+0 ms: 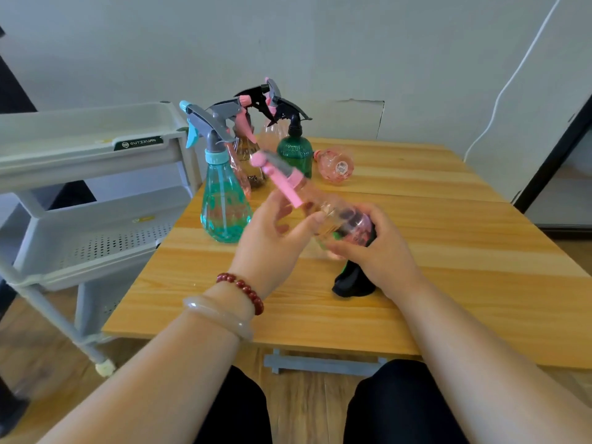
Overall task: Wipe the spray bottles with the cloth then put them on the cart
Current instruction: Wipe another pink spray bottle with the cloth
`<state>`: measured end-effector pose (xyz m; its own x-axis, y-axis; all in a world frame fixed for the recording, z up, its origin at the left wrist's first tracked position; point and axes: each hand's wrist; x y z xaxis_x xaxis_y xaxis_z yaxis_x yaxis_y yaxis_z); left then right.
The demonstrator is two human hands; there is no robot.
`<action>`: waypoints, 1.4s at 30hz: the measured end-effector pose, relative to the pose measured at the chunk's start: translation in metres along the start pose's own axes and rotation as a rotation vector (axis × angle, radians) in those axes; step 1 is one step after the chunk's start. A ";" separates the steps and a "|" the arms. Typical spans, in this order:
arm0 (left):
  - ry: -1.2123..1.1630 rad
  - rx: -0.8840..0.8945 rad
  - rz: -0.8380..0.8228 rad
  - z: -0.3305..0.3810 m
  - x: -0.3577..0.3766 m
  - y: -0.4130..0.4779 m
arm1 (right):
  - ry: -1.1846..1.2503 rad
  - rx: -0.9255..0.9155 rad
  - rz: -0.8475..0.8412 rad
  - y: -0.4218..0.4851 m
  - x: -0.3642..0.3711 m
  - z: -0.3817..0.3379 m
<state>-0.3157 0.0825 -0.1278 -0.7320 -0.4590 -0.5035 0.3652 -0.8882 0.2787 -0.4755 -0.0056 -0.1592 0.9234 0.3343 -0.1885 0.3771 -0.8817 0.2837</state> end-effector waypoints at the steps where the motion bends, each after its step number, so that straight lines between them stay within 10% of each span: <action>1: -0.041 -0.019 -0.012 -0.001 0.004 0.004 | -0.034 0.008 -0.029 -0.001 0.002 -0.001; 7: -0.276 -0.058 0.050 -0.009 0.020 0.021 | -0.180 -0.029 -0.105 0.001 0.007 -0.007; 16: 0.096 -0.068 0.350 -0.015 0.013 0.053 | -0.302 -0.019 -0.003 0.005 0.007 0.001; 42: 0.366 0.058 0.318 -0.034 0.040 0.098 | -0.417 -0.015 0.098 0.076 0.009 0.036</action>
<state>-0.2900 -0.0237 -0.1481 -0.3357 -0.6936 -0.6374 0.4975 -0.7051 0.5053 -0.4407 -0.0814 -0.1729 0.8483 0.0830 -0.5230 0.2924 -0.8968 0.3319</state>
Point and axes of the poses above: each hand's wrist, its own y-axis towards the middle knuckle, its own x-axis out of the palm, z = x × y, and after that the axes turned 10 degrees about y, right-handed
